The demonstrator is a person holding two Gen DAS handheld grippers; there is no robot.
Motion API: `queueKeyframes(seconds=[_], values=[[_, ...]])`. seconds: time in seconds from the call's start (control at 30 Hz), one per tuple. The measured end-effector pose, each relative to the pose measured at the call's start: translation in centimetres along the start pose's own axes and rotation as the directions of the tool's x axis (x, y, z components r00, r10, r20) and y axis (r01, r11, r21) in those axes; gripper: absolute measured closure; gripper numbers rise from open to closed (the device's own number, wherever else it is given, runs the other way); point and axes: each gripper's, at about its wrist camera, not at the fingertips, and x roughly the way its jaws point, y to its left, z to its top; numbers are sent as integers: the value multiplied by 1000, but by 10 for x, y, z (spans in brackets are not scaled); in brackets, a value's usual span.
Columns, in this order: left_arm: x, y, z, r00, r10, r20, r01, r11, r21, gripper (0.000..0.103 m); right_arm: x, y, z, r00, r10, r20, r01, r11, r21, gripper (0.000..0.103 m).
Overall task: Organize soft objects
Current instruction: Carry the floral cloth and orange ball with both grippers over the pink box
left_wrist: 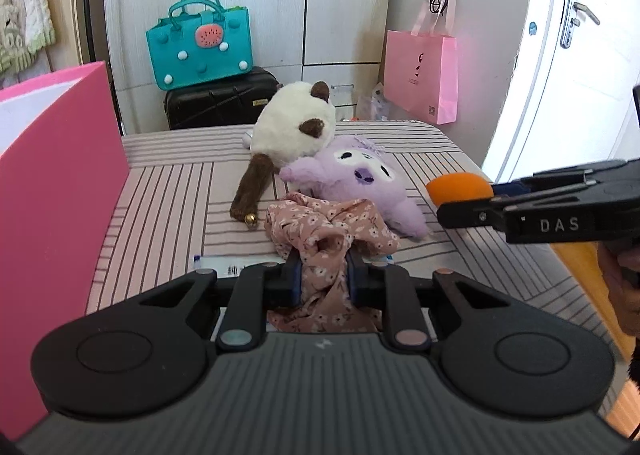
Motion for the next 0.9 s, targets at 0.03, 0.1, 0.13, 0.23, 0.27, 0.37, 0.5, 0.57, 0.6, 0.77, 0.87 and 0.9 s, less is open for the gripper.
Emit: queueKeyframes(seconds=[0.03, 0.1, 0.13, 0.23, 0.27, 0.37, 0.5, 0.57, 0.6, 0.77, 0.87, 0.9], values=[[-2, 0, -1, 1000, -6, -3, 6, 1000, -6, 84, -2, 1, -1, 1000, 10, -5, -9, 1000, 7, 61], [-5, 1, -2, 1000, -10, -19, 10, 1000, -18, 84, -4, 4, -5, 1000, 21, -12, -21, 1000, 15, 61], [-6, 2, -2, 999, -17, -36, 16, 999, -31, 84, -5, 7, -6, 1000, 23, -15, -22, 1000, 12, 61], [-12, 5, -3, 997, -56, -58, 52, 997, -65, 84, -8, 14, -10, 1000, 17, -21, -17, 1000, -4, 61], [-14, 6, -4, 996, -63, -63, 58, 996, -70, 84, -9, 16, -11, 1000, 17, -25, -17, 1000, -4, 61], [-20, 6, -5, 994, -81, -71, 76, 994, -75, 84, -13, 19, -12, 999, 27, -31, -27, 1000, 3, 61], [-31, 8, -6, 989, -123, -83, 116, 990, -83, 84, -21, 24, -14, 999, 34, -40, -34, 999, 8, 61], [-36, 11, -6, 984, -151, -93, 143, 986, -88, 84, -25, 28, -15, 998, 39, -50, -38, 999, 9, 60], [-39, 12, -7, 981, -165, -99, 156, 984, -89, 84, -26, 30, -16, 998, 42, -54, -42, 999, 8, 60], [-55, 19, -8, 965, -220, -146, 210, 975, -79, 84, -35, 44, -22, 994, 71, -84, -71, 997, 6, 60], [-65, 22, -9, 954, -242, -175, 234, 970, -65, 84, -40, 52, -25, 991, 85, -98, -85, 996, 4, 60], [-69, 23, -9, 952, -248, -180, 240, 969, -62, 84, -42, 54, -26, 991, 89, -102, -89, 996, 2, 60]])
